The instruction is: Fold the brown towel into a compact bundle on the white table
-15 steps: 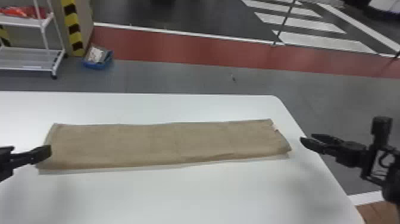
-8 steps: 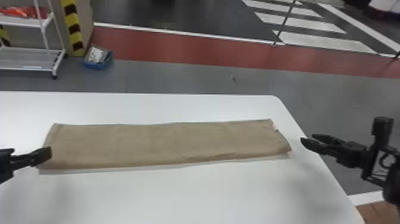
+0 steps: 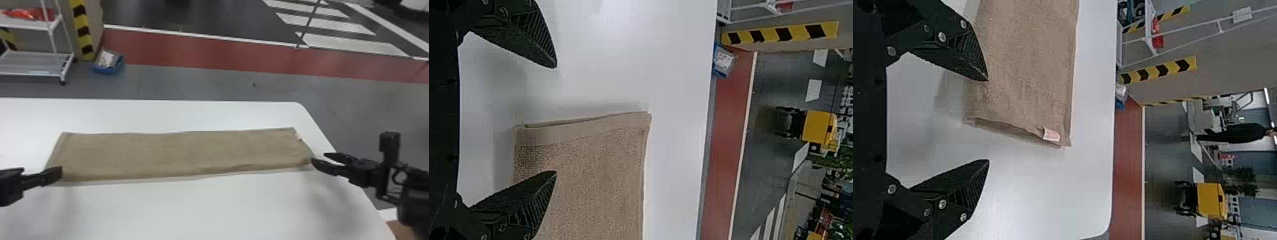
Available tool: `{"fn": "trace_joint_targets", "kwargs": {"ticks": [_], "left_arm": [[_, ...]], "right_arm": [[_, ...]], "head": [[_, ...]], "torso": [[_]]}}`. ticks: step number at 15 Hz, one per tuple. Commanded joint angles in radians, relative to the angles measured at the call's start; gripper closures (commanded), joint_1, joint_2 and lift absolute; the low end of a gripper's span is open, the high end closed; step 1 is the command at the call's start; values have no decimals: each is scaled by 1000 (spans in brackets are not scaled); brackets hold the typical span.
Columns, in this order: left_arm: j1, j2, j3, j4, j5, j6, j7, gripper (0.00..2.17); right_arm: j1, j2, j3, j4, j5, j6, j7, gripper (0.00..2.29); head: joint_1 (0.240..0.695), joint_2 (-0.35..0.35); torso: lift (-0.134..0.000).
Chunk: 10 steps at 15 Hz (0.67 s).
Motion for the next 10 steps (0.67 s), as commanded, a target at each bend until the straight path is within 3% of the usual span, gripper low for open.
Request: {"fn": "trace_joint_targets", "kwargs": {"ticks": [1,7,9,10], "left_arm": [[0,-1,-2,10,-5,0,-4,140],[0,-1,-5,10,-5,0,-13,167],[-1,-1,-7,10,-11,3,-20,353],[-1,-1,-7,4,-11,28,-30,552]], "right_arm": [[1,16,21,2,24,-15,-6,350],[3,19,25,2,24,-15,-6,383],[3,19,33,2,23,-15,-6,478],[3,19,34,2,23,-15,-6,589]], "head": [[695,-238],[695,-224],[695,-224],[695,-223]], "torso": [[-124],[-124],[-124],[-124]]}}
